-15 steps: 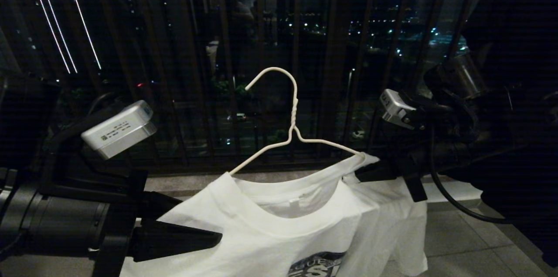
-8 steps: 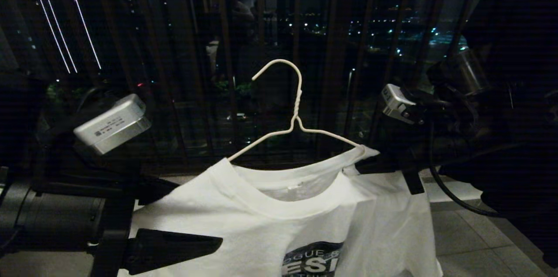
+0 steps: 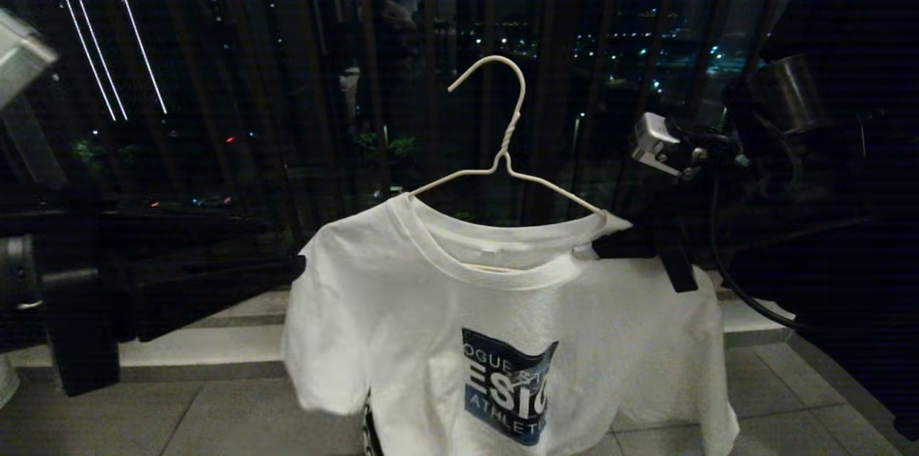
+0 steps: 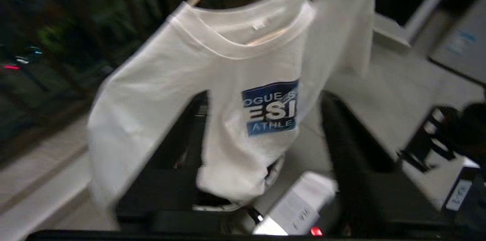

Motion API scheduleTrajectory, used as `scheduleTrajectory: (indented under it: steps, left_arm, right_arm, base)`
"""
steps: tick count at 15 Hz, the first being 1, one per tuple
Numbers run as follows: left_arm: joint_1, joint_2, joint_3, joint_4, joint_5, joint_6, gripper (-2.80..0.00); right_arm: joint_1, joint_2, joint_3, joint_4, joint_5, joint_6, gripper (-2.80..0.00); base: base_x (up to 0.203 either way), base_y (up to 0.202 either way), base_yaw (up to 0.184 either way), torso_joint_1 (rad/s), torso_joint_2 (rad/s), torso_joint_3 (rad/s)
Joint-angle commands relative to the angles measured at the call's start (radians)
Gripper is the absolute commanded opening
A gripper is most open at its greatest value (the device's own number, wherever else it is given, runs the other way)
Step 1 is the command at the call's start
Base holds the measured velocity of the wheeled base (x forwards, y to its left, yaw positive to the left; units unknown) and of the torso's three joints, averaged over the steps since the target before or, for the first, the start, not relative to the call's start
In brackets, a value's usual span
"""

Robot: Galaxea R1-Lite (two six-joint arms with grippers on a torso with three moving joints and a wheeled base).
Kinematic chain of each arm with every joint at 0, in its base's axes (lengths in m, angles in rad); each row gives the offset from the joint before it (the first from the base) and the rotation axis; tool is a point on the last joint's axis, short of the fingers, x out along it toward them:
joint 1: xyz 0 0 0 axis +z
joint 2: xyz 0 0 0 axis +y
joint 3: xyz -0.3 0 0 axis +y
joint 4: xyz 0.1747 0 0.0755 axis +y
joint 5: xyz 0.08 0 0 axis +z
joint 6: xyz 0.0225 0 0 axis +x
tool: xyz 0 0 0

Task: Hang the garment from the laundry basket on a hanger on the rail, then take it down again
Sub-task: Hang the clothes rack on the clothesline

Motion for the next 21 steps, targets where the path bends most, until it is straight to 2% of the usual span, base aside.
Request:
scheduleTrajectory:
  steps: [1, 5, 6, 8, 11, 13, 15, 16, 19, 21]
  left_arm:
    - [0.000, -0.044, -0.005, -0.004, 0.026, 0.000, -2.80]
    - [0.000, 0.025, -0.085, -0.004, 0.031, -0.050, -2.80]
    - [0.003, 0.056, -0.107, -0.004, 0.049, -0.052, -2.80]
    - [0.005, 0.106, -0.128, -0.004, 0.129, -0.052, -2.80]
    - [0.006, 0.144, -0.143, -0.004, 0.152, -0.061, -2.80]
    - [0.006, 0.163, -0.144, -0.005, 0.199, -0.067, -2.80]
    - [0.006, 0.175, -0.147, -0.005, 0.242, -0.066, -2.80]
    - [0.006, 0.176, -0.148, -0.005, 0.242, -0.068, -2.80]
    - [0.006, 0.179, -0.153, -0.005, 0.242, -0.068, -2.80]
    - [0.004, 0.180, -0.153, -0.004, 0.237, -0.069, -2.80]
  right_arm:
    - [-0.014, -0.021, -0.002, 0.000, -0.045, 0.022, -2.80]
    - [-0.082, -0.049, 0.000, 0.002, -0.082, 0.086, -2.80]
    - [-0.096, -0.049, 0.001, 0.002, -0.099, 0.113, -2.80]
    - [-0.111, -0.045, 0.003, 0.002, -0.164, 0.153, -2.80]
    - [-0.117, -0.058, 0.005, 0.000, -0.287, 0.324, -2.80]
    - [-0.116, -0.103, 0.023, 0.000, -0.369, 0.448, -2.80]
    - [-0.115, -0.151, 0.053, 0.000, -0.427, 0.517, -2.80]
    - [-0.115, -0.176, 0.075, 0.001, -0.459, 0.542, -2.80]
    - [-0.105, -0.264, 0.164, 0.002, -0.551, 0.550, -2.80]
    - [-0.093, -0.326, 0.212, 0.002, -0.563, 0.538, -2.80]
  base:
    - [0.000, 0.000, 0.000, 0.000, 0.00, 0.000]
    - [0.000, 0.000, 0.000, 0.000, 0.00, 0.000]
    - [0.000, 0.000, 0.000, 0.000, 0.00, 0.000]
    - [0.000, 0.000, 0.000, 0.000, 0.00, 0.000]
    - [0.000, 0.000, 0.000, 0.000, 0.00, 0.000]
    - [0.000, 0.000, 0.000, 0.000, 0.00, 0.000]
    - [0.000, 0.000, 0.000, 0.000, 0.00, 0.000]
    - [0.000, 0.000, 0.000, 0.000, 0.00, 0.000]
    - [0.000, 0.000, 0.000, 0.000, 0.00, 0.000]
    - [0.000, 0.000, 0.000, 0.000, 0.00, 0.000]
